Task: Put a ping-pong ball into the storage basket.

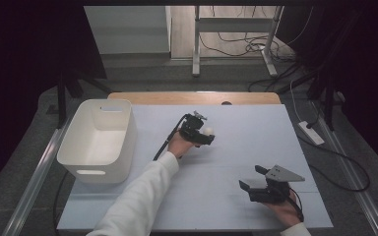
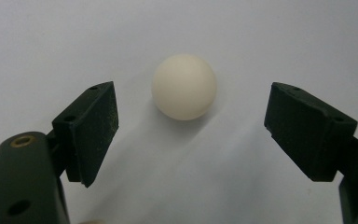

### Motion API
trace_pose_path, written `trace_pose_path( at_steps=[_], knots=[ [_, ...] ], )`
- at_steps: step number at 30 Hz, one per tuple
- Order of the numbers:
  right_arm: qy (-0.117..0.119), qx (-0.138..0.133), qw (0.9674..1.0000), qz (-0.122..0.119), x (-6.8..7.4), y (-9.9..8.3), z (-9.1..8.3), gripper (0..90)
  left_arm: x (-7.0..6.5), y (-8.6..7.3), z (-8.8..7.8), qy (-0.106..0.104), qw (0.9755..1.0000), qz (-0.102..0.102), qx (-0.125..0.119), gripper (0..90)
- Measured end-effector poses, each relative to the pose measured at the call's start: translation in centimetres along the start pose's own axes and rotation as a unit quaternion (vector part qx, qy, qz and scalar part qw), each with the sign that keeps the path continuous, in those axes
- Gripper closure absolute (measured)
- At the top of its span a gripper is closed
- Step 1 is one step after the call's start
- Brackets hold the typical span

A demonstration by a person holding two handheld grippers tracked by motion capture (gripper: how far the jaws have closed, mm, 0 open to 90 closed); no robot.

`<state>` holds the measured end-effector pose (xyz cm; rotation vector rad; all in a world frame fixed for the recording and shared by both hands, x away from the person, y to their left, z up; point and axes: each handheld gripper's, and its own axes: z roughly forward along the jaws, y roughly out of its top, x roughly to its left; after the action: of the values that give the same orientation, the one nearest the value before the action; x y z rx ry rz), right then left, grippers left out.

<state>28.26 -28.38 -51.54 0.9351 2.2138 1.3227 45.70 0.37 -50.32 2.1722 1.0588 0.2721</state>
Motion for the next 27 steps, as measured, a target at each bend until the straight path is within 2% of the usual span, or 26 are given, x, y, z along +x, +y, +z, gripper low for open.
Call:
trace_pose_path(
  at_steps=[7, 14, 22, 27],
  knots=[
    [-0.001, 0.000, 1.0000, 0.000, 0.0, 0.0, 0.0, 15.4, 0.2, 0.1, 0.8, -0.001, 1.0000, -0.003, 0.005, 18.1],
    [-0.002, 0.000, 1.0000, 0.000, 0.0, 0.0, 0.0, 15.4, 0.5, 0.1, 1.5, -0.002, 0.9999, -0.016, 0.005, 18.2],
    [-0.002, 0.002, 1.0000, -0.001, 0.0, 0.0, 0.1, 15.4, 0.7, 0.3, 2.2, 0.000, 0.9998, -0.017, 0.011, 18.4],
    [-0.002, 0.001, 1.0000, 0.000, -0.1, 0.0, 0.1, 15.5, 0.6, 0.4, 2.7, -0.008, 0.9998, -0.016, 0.012, 20.9]
  ],
)
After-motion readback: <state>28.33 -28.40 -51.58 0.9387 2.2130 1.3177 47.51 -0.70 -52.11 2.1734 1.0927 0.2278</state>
